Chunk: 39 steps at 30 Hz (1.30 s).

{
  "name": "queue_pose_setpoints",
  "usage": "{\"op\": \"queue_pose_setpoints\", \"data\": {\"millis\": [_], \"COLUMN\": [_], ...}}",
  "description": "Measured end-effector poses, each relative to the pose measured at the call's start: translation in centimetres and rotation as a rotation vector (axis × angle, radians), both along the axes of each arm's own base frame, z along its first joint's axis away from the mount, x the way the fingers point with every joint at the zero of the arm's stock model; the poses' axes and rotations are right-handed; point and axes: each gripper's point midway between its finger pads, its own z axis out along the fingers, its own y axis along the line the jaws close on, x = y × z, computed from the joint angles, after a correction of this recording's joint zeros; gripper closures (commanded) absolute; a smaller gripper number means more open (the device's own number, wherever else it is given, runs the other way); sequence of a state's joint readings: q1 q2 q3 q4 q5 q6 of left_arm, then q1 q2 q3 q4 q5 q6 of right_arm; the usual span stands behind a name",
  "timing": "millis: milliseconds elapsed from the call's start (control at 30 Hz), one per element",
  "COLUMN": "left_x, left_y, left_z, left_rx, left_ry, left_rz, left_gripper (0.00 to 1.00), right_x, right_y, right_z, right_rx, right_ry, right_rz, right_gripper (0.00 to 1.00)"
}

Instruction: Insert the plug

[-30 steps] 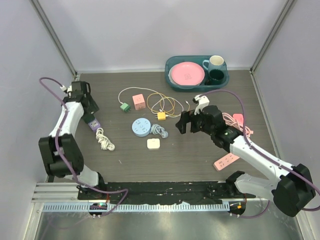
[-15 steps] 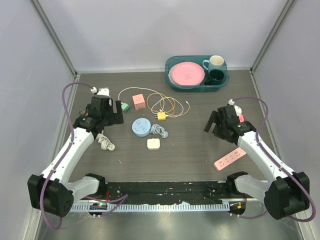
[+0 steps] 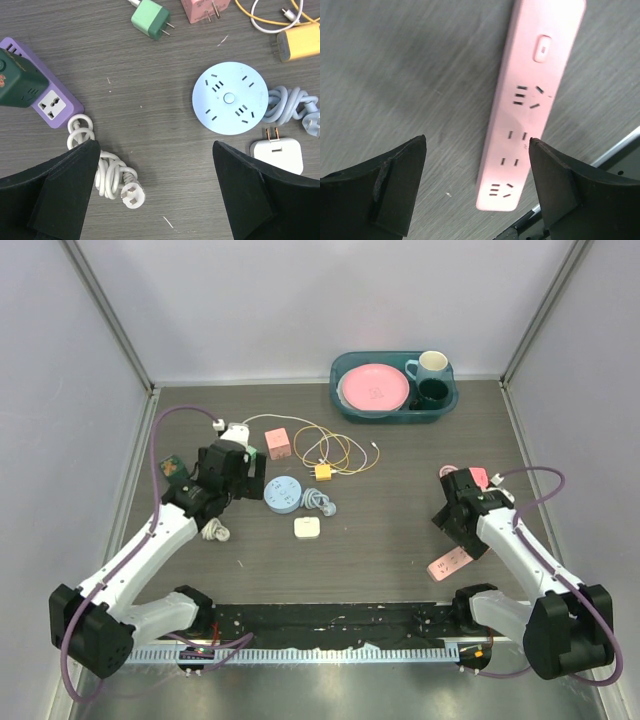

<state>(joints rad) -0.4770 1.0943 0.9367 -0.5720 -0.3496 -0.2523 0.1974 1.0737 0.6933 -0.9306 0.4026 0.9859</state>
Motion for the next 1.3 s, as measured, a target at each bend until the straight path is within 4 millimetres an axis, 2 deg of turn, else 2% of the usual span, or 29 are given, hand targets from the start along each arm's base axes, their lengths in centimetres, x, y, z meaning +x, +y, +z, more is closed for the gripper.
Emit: {"op": "queue_pose_setpoints", "data": {"millis": [100, 267, 367, 667, 700, 767, 800, 900, 1000, 1133, 1300], "left_x": [-0.4, -0.8, -1.0, -1.2, -1.2, -1.2, -1.2, -1.2, -1.2, -1.1, -1.0], "left_y": [-0.2, -0.3, -0.4, -0.5, -0.5, -0.5, -0.5, -0.5, -0.5, -0.5, -0.4], "left_z": [-0.3, -0.3, -0.1, 0.6, 0.6, 0.6, 0.6, 0.6, 0.6, 0.3, 0.0], "left_rx": [0.032, 0.087, 0.1, 0.113, 0.113, 0.112, 0.112, 0.113, 0.113, 0.121, 0.132], "left_ry": [-0.004, -0.025, -0.04, -0.07, -0.071, -0.071, -0.071, -0.071, -0.071, -0.063, -0.054], "left_rz": [-0.012, -0.025, -0.032, -0.043, -0.043, -0.043, -0.043, -0.043, -0.043, -0.04, -0.037], "left_gripper": [0.0, 0.0, 0.0, 0.0, 0.0, 0.0, 0.0, 0.0, 0.0, 0.0, 0.0], "right_x": [-1.2, -1.9, -2.7, -3.5, -3.4, -3.2, -3.1, -2.1, -0.4, 2.1, 3.1], "right_y": [-0.3, -0.4, -0.4, 0.2, 0.3, 0.5, 0.6, 1.2, 3.2, 7.0, 8.7], "right_z": [-0.9, -1.7, -2.6, -4.2, -4.2, -4.2, -4.2, -4.1, -4.0, -4.0, -4.0], "right_rx": [-0.002, 0.006, 0.013, 0.035, 0.039, 0.043, 0.039, 0.002, -0.046, -0.071, -0.086], "right_ry": [0.032, 0.047, 0.07, 0.146, 0.151, 0.167, 0.178, 0.198, 0.201, 0.193, 0.213], "right_rz": [-0.05, -0.098, -0.111, -0.056, -0.05, -0.006, 0.015, 0.13, 0.32, 0.531, 0.648], "right_gripper": [0.13, 0.14, 0.21, 0.6, 0.72, 0.8, 0.91, 0.99, 0.99, 0.99, 0.99]}}
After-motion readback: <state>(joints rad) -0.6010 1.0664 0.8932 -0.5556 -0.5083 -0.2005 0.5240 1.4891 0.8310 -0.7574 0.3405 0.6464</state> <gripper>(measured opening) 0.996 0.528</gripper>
